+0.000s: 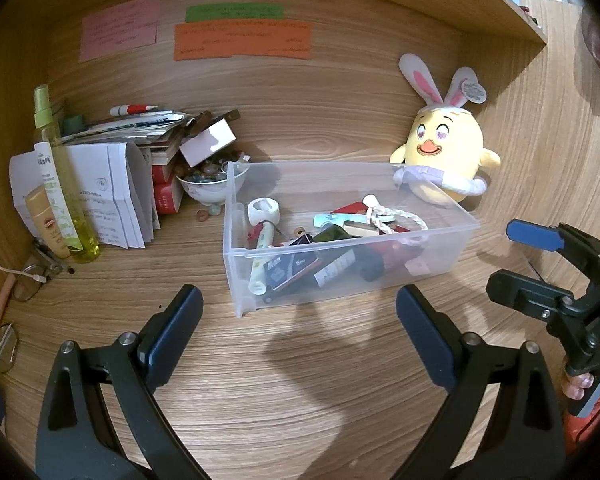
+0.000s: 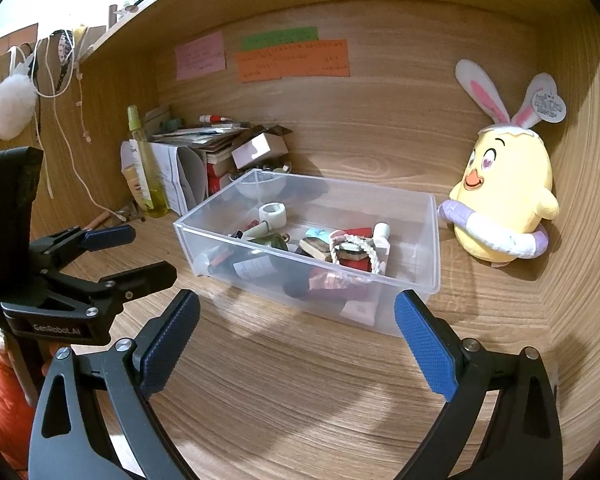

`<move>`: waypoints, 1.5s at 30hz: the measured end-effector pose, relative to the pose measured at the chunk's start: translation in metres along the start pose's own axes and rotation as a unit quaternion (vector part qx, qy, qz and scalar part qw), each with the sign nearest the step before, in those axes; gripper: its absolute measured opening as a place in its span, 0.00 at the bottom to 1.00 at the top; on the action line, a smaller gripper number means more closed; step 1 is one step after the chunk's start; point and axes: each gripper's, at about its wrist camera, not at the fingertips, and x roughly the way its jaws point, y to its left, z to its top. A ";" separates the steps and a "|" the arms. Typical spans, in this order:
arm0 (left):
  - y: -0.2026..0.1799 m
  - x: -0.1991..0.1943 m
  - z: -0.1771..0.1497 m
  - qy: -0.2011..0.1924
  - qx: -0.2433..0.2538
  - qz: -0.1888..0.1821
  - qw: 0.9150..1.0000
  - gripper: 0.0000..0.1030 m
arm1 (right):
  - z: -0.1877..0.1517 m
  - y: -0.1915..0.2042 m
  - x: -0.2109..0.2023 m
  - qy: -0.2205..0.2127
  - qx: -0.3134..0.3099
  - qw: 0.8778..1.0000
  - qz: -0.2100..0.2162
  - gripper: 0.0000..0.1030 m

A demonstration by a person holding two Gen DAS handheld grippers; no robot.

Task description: Organize objects

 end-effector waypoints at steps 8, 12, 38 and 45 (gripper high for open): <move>0.000 0.000 0.000 -0.001 -0.001 0.000 1.000 0.96 | 0.000 0.001 0.000 0.001 0.000 1.000 -0.001 0.95; 0.000 0.000 0.000 0.000 0.000 0.000 1.000 0.96 | 0.001 0.001 0.000 0.001 0.001 1.000 0.000 0.95; -0.005 0.001 -0.002 0.008 0.000 -0.022 1.000 0.97 | 0.002 0.001 0.001 -0.001 0.009 1.000 0.006 0.95; -0.004 0.000 -0.002 0.004 -0.002 -0.022 1.000 0.98 | 0.001 0.001 0.002 0.002 0.010 1.000 0.004 0.95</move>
